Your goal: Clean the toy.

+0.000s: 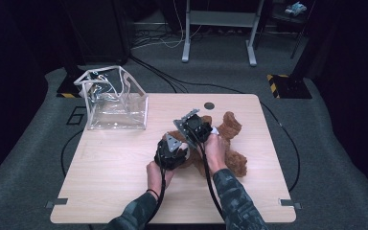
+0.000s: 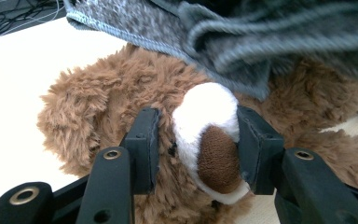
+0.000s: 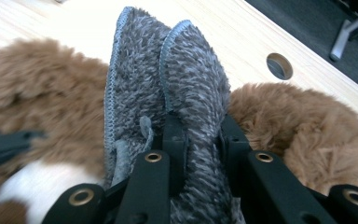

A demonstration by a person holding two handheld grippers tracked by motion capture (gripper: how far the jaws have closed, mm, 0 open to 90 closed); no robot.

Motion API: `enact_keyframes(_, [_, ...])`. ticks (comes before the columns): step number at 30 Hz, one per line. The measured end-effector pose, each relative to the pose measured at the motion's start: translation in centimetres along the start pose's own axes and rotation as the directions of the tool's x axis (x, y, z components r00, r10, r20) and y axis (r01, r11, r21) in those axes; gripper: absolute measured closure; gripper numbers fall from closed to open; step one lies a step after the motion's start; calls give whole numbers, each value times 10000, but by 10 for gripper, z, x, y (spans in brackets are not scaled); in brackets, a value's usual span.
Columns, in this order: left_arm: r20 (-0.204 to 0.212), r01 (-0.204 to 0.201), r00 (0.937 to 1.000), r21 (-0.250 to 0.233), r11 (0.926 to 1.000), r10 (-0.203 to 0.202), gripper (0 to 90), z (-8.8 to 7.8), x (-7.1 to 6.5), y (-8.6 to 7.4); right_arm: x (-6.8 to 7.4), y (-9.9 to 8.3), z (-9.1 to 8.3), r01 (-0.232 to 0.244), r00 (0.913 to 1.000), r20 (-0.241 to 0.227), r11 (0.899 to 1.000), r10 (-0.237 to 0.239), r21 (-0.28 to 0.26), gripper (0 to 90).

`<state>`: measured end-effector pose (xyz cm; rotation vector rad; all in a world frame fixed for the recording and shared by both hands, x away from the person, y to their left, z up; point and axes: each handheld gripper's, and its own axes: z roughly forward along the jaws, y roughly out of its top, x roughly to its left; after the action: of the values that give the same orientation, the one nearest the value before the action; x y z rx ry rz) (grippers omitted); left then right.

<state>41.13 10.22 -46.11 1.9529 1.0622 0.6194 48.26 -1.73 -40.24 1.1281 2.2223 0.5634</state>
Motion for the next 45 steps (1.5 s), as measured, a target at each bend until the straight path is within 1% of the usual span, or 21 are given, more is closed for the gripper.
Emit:
enact_keyframes(2, [56,-11,10000,63,10000,11,545,0,1,-1,-7,4,2,102,9996,258,9999,-105,106,775])
enact_keyframes(5, [146,178,9997,-8,9998,-178,543,0,1,-2,-17,7,3,-251,9982,557,9995,240,195,775])
enact_keyframes(7, [177,111,9998,35,9999,-112,541,0,2,-2,-26,7,2,-451,9964,733,9986,429,287,776])
enact_keyframes(13, [342,240,9991,66,9997,-242,537,2,5,-3,-52,2,-1,-1011,9826,1604,9940,934,407,777])
enact_keyframes(16, [370,331,9988,71,9994,-333,534,3,6,-3,-63,1,-8,-1221,9770,1806,9919,1136,363,777])
enact_keyframes(18, [410,352,9985,84,9993,-355,532,3,7,-3,-66,1,-17,-1233,9782,1694,9923,1202,83,776])
enact_keyframes(19, [435,368,9984,72,9993,-371,531,4,7,-3,-66,1,-23,-1179,9805,1571,9929,1185,-128,775])
enact_keyframes(22, [461,377,9982,90,9992,-381,528,4,7,-3,-60,2,-42,-1234,9897,643,9896,1282,-744,774])
enact_keyframes(24, [444,411,9982,63,9991,-414,526,5,7,-3,-52,4,-52,-1350,9908,-219,9849,1334,-1082,774])
enact_keyframes(26, [438,340,9984,94,9994,-344,525,5,7,-3,-41,6,-56,-1419,9866,-969,9836,1314,-1113,773])
enact_keyframes(28, [375,392,9985,45,9992,-394,524,5,6,-3,-28,7,-51,-1256,9801,-1651,9882,1100,-872,772])
enact_keyframes(29, [375,392,9985,45,9992,-394,524,5,6,-3,-28,7,-51,-1256,9801,-1651,9882,1100,-872,772])
enact_keyframes(30, [364,346,9987,66,9994,-348,523,5,6,-3,-15,7,-41,-886,9786,-1921,9938,742,-674,772])
enact_keyframes(32, [376,296,9988,110,9995,-300,523,4,6,-3,-5,4,-26,-546,9782,-2029,9977,453,-405,772])
enact_keyframes(34, [364,318,9988,110,9994,-321,523,4,6,-4,2,1,-12,-627,9753,-2122,9980,613,0,772])
enact_keyframes(36, [437,355,9984,118,9993,-359,523,4,7,-4,-1,-1,-1,-670,9769,-2025,9977,683,134,773])
enact_keyframes(37, [442,380,9983,106,9992,-384,523,4,7,-4,-3,-1,1,-1019,9751,-1939,9940,1078,403,773])
enact_keyframes(38, [430,394,9983,95,9992,-398,522,4,6,-4,-8,-1,4,-964,9789,-1776,9947,1015,370,774])
enact_keyframes(39, [427,361,9984,111,9993,-365,523,4,6,-4,-12,-1,5,-1244,9763,-1717,9909,1314,513,775])
enact_keyframes(42, [384,392,9985,70,9992,-394,523,5,6,-4,-26,0,6,-1276,9831,-1266,9909,1321,433,775])
enact_keyframes(45, [409,384,9984,96,9992,-387,523,4,6,-4,-36,3,3,-1100,9937,-151,9926,1109,519,776])
